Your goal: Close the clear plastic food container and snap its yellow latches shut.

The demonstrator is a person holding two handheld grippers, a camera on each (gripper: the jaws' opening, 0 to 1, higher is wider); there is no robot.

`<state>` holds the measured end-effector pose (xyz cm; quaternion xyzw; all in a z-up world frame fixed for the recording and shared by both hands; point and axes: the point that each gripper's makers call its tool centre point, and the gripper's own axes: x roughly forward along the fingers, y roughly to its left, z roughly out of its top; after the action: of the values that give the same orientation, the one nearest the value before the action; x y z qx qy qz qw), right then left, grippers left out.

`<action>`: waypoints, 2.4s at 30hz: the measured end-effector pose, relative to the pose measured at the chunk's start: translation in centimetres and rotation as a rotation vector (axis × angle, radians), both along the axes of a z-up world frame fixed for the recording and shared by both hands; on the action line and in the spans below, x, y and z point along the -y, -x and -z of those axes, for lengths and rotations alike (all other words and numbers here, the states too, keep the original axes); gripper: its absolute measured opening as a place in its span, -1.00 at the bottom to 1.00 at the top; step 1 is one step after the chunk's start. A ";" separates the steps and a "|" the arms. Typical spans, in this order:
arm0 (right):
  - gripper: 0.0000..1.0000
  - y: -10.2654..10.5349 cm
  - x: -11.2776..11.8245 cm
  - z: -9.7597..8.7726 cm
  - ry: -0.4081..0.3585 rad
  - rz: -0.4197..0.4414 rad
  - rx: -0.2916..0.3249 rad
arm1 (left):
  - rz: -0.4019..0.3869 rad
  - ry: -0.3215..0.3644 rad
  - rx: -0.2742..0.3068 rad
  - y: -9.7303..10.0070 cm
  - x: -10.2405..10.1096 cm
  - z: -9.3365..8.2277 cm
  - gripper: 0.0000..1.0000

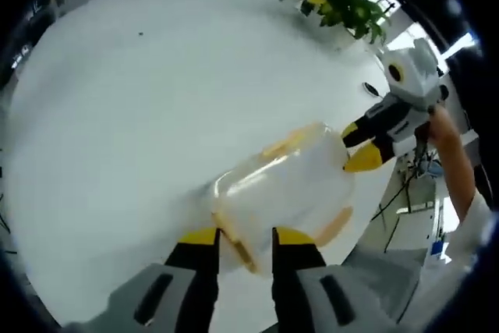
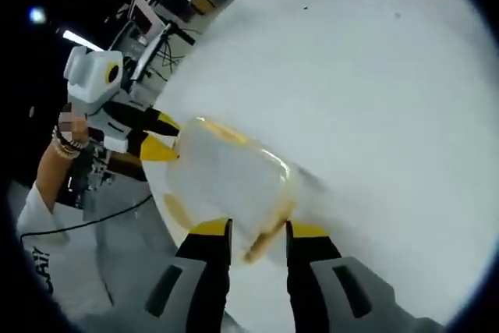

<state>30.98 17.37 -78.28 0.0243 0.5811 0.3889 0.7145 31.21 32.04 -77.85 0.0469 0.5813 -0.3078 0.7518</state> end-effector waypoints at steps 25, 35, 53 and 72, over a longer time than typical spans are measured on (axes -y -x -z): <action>-0.55 -1.0 1.2 -1.4 0.214 -0.185 0.257 | 0.281 -0.062 0.413 0.2 1.5 -2.8 -0.70; -0.65 -1.2 -0.9 -2.4 0.185 -0.258 0.343 | 0.254 0.083 0.443 1.4 4.4 -3.7 -0.79; -0.93 -1.0 -6.5 -2.2 0.071 -0.312 0.371 | 0.166 0.191 0.437 1.6 6.3 -2.4 -1.00; -1.00 -0.8 -8.7 -1.6 0.012 -0.345 0.335 | 0.152 0.240 0.382 2.7 7.3 -1.4 -1.00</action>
<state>31.79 26.04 -76.63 -0.1444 0.4523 0.5004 0.7241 28.53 24.72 -76.48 0.0583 0.3827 -0.4157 0.8230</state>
